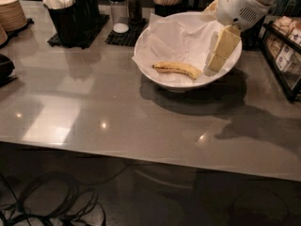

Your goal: Pick banana from white bowl

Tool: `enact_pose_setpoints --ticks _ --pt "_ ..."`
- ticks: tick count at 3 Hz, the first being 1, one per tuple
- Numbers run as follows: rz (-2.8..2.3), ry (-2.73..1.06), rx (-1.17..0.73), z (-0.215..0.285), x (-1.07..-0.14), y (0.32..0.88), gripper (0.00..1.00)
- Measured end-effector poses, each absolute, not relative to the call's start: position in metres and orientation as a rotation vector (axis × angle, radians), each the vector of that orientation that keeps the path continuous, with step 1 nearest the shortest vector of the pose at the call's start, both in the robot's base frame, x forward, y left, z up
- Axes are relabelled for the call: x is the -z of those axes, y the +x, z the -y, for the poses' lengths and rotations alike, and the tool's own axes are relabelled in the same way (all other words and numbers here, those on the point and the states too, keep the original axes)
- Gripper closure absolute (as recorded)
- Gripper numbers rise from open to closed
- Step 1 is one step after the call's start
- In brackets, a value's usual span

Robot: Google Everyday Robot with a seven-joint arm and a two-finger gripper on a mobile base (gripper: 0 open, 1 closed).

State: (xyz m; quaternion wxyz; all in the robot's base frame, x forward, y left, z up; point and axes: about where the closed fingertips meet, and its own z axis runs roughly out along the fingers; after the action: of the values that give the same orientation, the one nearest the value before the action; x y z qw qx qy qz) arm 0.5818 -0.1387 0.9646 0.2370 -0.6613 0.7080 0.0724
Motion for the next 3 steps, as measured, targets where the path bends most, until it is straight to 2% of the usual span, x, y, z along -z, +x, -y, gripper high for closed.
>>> enact_pose_setpoints --ticks 1,3 --pt "-1.905 -1.870 -0.255 0.117 -0.949 0.612 0.00" --pt "-1.921 -1.849 -0.265 0.112 -0.937 0.621 0.00"
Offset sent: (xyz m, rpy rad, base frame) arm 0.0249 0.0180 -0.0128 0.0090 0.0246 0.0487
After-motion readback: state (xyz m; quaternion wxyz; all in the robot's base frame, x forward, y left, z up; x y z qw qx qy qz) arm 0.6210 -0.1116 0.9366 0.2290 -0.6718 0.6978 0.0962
